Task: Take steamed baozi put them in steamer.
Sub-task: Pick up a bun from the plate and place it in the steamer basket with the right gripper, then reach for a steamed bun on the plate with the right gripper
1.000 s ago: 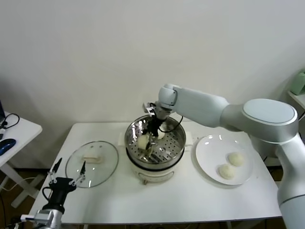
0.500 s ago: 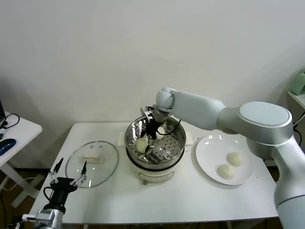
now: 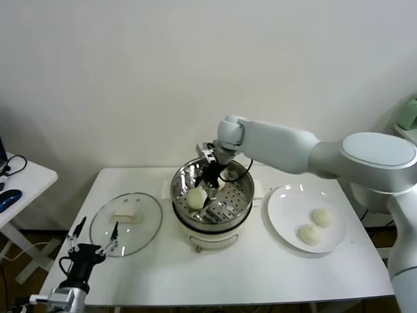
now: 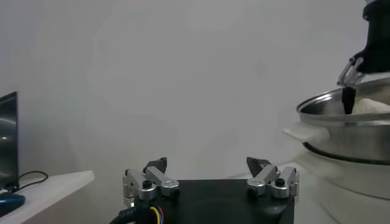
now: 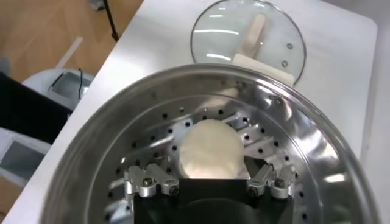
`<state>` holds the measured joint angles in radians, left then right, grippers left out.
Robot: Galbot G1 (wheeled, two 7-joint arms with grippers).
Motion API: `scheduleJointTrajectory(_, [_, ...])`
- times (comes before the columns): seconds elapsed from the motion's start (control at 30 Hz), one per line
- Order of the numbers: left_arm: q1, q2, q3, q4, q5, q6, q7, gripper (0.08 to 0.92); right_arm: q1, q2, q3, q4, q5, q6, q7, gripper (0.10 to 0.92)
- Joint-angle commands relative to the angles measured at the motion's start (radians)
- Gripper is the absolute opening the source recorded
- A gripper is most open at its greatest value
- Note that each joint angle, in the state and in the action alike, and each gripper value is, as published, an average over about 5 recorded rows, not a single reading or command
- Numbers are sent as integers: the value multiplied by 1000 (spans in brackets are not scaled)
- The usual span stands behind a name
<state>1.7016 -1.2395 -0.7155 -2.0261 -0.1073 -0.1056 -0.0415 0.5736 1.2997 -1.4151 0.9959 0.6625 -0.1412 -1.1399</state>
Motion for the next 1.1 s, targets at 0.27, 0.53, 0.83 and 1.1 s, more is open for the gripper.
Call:
scheduleJointTrajectory(0.27, [-3, -11, 27, -6, 12, 1, -7, 823, 269, -339, -59, 227, -9, 60, -29, 823])
scheduleJointTrajectory(0.53, [0, -11, 27, 3, 15, 0, -10, 823, 280, -640, -71, 388, -145, 87, -85, 823])
scheduleJointTrajectory(0.83, [-1, -14, 26, -4, 16, 6, -11, 823, -124, -853, 244, 401, -617, 226, -156, 823])
scheduleJointTrajectory(1.1, [16, -27, 9, 2, 20, 3, -10, 823, -540, -863, 604, 337, -816, 253, -155, 823])
